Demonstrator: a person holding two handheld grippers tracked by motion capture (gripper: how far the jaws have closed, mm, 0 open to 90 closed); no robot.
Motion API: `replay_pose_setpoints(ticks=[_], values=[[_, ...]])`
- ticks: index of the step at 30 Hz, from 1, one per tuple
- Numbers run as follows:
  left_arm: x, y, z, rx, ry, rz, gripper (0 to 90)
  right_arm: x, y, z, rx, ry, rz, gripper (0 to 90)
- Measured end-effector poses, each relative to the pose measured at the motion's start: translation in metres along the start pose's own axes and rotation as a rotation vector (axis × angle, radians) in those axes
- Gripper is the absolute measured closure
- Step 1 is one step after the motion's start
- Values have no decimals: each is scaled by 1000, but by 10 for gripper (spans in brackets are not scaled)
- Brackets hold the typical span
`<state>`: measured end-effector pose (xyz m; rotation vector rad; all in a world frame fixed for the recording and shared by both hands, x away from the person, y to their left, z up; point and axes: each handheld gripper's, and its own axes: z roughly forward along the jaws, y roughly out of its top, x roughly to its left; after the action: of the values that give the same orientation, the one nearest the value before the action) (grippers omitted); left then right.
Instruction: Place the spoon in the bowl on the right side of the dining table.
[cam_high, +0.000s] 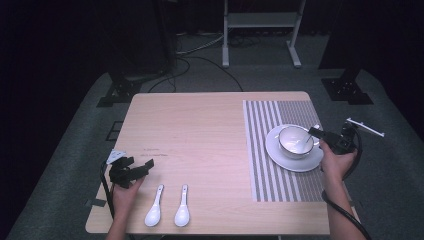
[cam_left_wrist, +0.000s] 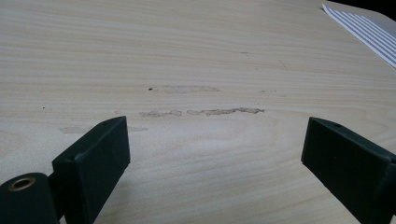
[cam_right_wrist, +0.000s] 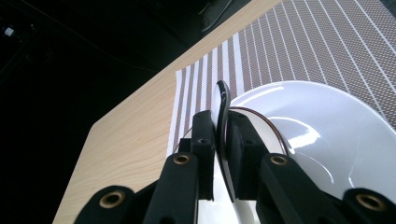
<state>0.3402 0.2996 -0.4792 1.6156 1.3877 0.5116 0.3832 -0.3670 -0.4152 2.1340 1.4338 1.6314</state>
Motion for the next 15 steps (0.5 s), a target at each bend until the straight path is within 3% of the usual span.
replay_pose_setpoints(ticks=[15], values=[[0, 0, 0, 1, 0, 2, 67, -12, 0, -4, -12, -20, -5, 815]])
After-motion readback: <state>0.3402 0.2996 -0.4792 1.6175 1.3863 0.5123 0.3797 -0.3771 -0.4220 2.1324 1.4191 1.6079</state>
